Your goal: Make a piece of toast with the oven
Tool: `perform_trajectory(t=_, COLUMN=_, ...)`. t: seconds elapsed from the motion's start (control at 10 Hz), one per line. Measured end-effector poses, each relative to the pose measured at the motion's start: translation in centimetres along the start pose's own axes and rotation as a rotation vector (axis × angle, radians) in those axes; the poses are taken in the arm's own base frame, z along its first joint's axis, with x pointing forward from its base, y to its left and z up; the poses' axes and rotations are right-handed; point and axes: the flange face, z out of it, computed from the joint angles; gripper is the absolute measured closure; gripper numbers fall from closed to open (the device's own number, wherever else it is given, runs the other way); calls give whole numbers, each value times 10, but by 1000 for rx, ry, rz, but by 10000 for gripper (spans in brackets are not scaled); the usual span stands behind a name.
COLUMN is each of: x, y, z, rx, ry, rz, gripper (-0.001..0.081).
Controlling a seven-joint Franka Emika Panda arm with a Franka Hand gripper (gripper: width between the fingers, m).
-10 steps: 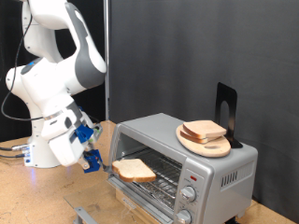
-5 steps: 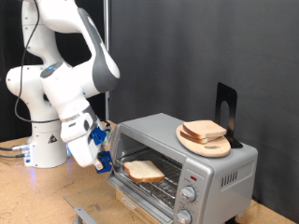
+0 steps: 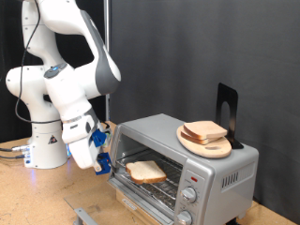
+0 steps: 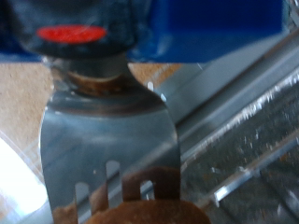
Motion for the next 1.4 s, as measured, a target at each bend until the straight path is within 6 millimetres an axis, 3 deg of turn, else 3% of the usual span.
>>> perform_trajectory(t=0.3, x=-7, y=14, z=-3, rx=-15, ry=-7, rz=23, gripper=313)
perform_trajectory(t=0.6, x=-7, y=16, z=-4, rx=-14, ry=8, rz=42, gripper=313)
perform_trajectory(t=1.4, x=7, y=-17, z=-14, rx=28, ry=76, rz=-2, gripper=315)
